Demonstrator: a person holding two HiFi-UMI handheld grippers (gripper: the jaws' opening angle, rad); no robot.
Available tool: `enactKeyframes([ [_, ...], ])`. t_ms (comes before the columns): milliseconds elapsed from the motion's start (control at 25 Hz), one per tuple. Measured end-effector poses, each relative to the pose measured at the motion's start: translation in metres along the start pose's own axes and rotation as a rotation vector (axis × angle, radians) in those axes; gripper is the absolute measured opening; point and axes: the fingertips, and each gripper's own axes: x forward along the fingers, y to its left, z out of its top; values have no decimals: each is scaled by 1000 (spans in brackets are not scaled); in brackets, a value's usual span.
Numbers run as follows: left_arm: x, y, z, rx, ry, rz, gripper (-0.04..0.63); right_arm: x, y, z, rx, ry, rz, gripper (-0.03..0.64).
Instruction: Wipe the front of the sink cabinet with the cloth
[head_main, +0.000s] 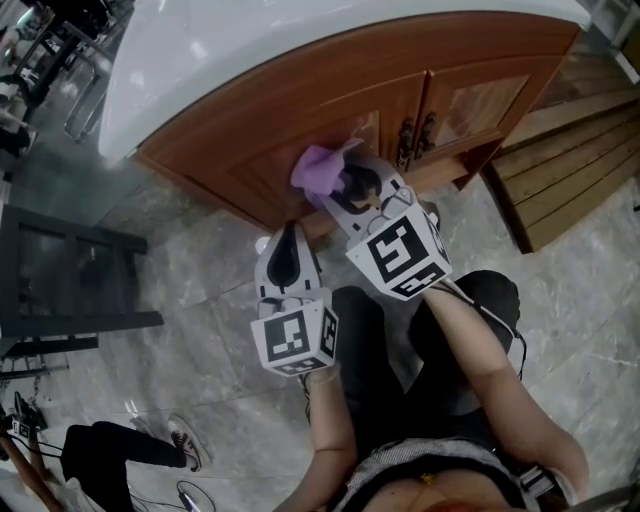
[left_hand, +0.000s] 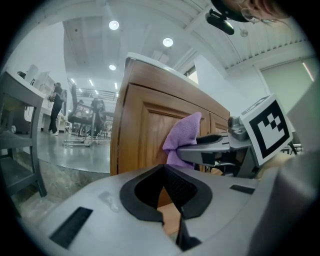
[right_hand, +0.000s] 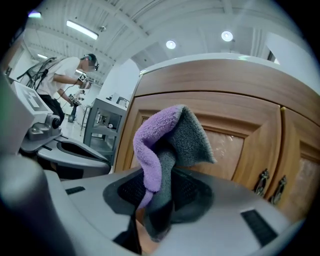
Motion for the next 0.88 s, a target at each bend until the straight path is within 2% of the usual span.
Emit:
enactKeyframes([
  [880,21,-28,-6,1,18,-75,6,-39,-62,-28,20,106,-159,173],
])
